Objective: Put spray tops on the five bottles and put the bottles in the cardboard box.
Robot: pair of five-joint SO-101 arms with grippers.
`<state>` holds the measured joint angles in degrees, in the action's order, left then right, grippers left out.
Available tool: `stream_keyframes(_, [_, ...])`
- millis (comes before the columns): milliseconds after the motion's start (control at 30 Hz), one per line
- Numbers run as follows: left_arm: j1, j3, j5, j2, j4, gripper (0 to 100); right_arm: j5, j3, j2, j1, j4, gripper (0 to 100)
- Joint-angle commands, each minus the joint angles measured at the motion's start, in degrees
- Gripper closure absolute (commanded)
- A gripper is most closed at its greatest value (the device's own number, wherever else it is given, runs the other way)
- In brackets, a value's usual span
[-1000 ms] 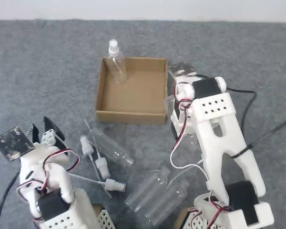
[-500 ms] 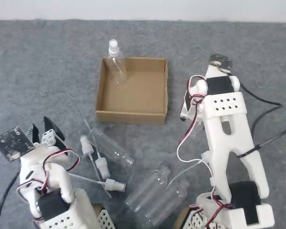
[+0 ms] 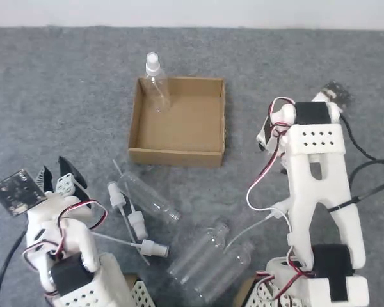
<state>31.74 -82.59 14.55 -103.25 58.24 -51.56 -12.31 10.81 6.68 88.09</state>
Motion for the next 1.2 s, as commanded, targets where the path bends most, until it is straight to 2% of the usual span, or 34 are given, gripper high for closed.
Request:
stream_keyframes(0, [0.18, 0.4, 0.26, -0.7, -1.67, 88, -4.04, -5.19, 2.77, -0.75, -7.25, 98.9])
stream_keyframes(200, [0.18, 0.4, 0.26, -0.7, -1.58, 88, -7.3, -15.38, 2.86, -0.75, -22.2, 98.8])
stream_keyframes(367, [0.18, 0.4, 0.26, -0.7, -1.58, 88, -10.2, -19.43, 2.77, -0.75, -27.65, 98.6])
stream_keyframes(567, [0.18, 0.4, 0.26, -0.7, -1.58, 88, -13.19, -19.87, -0.57, -0.48, -27.82, 89.1])
stream_keyframes(800, [0.18, 0.4, 0.26, -0.7, -1.58, 88, -14.95, -16.09, -9.63, -0.75, -27.12, 86.9])
stream_keyframes(1167, [0.18, 0.31, 0.26, -0.7, -1.58, 88, -17.32, 0.44, -20.09, -0.22, -12.09, 80.9])
